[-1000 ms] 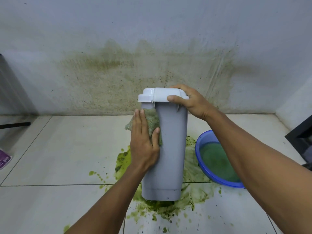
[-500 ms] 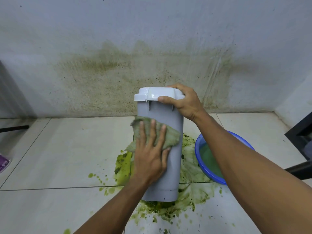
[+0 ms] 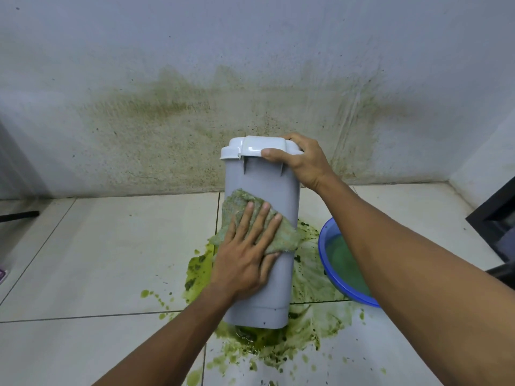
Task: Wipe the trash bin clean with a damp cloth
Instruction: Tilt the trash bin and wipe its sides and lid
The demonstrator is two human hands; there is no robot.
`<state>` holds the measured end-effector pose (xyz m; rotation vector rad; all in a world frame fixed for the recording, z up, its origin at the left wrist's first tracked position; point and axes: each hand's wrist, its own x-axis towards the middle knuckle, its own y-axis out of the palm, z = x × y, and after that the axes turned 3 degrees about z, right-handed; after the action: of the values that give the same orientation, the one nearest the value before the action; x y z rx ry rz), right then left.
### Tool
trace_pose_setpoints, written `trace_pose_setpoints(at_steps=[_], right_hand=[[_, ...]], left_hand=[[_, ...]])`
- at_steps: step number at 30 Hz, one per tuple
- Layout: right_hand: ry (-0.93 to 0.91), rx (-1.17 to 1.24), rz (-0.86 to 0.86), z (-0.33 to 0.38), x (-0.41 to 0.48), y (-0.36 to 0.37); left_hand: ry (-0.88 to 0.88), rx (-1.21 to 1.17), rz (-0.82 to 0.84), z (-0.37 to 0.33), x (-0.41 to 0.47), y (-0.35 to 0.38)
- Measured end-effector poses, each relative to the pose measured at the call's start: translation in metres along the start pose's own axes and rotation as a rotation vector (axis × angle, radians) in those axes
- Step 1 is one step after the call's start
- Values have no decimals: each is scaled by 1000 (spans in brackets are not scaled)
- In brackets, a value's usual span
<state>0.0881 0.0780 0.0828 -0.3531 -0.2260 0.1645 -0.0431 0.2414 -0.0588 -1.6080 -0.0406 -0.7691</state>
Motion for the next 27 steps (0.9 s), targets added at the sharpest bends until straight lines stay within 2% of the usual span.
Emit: trace_pose_setpoints(at_steps=[2, 6, 8, 12, 14, 15, 19, 21, 23, 27], right_hand=[[1, -4, -8, 2, 5, 8], [-8, -29, -15, 2, 11, 14], [-5, -2, -27, 0, 9, 7], [-14, 55, -15, -4, 3, -2], [-8, 54, -5, -2, 2, 2], [-7, 50, -11, -1, 2, 5], [-1, 25, -53, 2, 0, 10], [-2, 19, -58, 3, -1, 10], [8, 25, -54, 5, -2, 9], [24, 37, -35, 3, -4, 8]], left_hand=[[-94, -38, -46, 11, 3, -2], [-397, -90, -152, 1, 40, -7], [-331, -75, -136, -12, 46, -4], [69, 31, -12, -7, 7, 2], [155, 54, 27, 10, -17, 3], [122, 40, 18, 19, -22, 1], [-196, -44, -93, 18, 15, -8], [-221, -53, -90, -4, 44, -11], [-100, -1, -28, -25, 52, -6], [384, 170, 168, -28, -6, 12]])
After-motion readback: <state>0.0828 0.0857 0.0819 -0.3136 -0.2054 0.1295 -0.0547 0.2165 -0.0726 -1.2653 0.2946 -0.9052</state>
